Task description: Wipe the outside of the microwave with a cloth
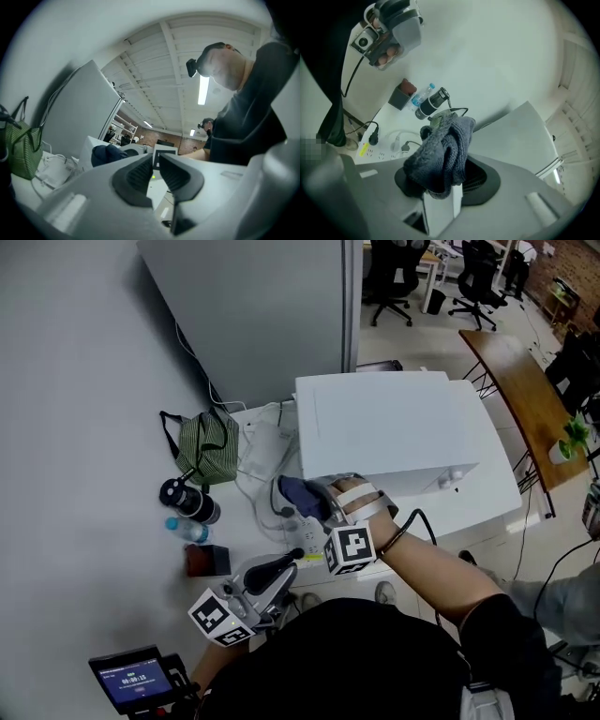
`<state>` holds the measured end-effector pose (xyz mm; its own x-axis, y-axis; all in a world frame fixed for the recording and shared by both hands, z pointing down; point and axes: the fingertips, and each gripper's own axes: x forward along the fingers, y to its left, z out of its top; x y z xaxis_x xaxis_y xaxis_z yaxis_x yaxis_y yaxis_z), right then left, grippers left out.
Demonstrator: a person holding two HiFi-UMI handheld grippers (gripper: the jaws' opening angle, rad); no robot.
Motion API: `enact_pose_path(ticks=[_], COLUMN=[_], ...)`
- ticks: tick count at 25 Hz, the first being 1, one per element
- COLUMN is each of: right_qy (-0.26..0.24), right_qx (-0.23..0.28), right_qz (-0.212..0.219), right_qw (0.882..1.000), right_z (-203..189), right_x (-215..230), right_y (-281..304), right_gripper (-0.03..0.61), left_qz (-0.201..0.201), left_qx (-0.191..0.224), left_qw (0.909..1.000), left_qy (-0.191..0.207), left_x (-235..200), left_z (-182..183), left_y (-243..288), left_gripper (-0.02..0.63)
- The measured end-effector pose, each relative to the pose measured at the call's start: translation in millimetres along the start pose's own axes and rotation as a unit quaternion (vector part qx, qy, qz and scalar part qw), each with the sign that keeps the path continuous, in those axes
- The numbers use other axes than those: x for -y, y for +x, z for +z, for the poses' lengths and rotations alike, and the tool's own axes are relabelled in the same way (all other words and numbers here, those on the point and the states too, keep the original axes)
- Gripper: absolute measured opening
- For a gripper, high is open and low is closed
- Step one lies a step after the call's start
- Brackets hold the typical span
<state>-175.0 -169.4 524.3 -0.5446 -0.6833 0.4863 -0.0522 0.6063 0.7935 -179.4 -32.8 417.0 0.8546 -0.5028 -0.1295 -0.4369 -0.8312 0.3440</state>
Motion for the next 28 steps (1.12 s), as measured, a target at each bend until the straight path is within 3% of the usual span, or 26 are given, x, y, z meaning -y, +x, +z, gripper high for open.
enact_pose_path(ticks=[4, 7, 11, 18, 20, 25, 28], right_qy=[-0.101, -0.117, -0.09, -0.037, -0.017, 0.074, 0.093], right_qx=[-0.039, -0.05, -0.089, -0.211, -0.226, -0.212, -0.215], right_qz=[0.003, 0.005, -0.019, -0.05, -0.062, -0.082, -0.081], right_qw=[0.994, 0.992, 0.992, 0.976, 0.972, 0.971, 0.969], right_z=[-11, -34, -100, -285, -323, -349, -357], right_x=[-20, -33, -23, -22, -18, -3, -1], right_y=[17, 9, -31, -125, -150, -174, -180], right_gripper=[0.144, 0.144, 0.144, 0.144, 0.144, 0.144, 0.143], left_qz=[0.0, -0.001, -0.003, -0.055, -0.066, -0.082, -0.084], left_qx=[0.001, 0.002, -0.013, -0.034, -0.041, -0.057, -0.058], left_qw=[0.9999, 0.9999, 0.9998, 0.9979, 0.9969, 0.9949, 0.9948], left_qy=[-0.014, -0.011, -0.011, -0.007, -0.007, -0.011, -0.009], left_x=[-4, 5, 22, 75, 89, 105, 108], left_z=[-4, -8, -18, -41, -48, -63, -63], left_y=[-7, 1, 33, 117, 135, 159, 157], left_gripper=[0.044, 0.046, 0.046, 0.044, 0.045, 0.045, 0.044])
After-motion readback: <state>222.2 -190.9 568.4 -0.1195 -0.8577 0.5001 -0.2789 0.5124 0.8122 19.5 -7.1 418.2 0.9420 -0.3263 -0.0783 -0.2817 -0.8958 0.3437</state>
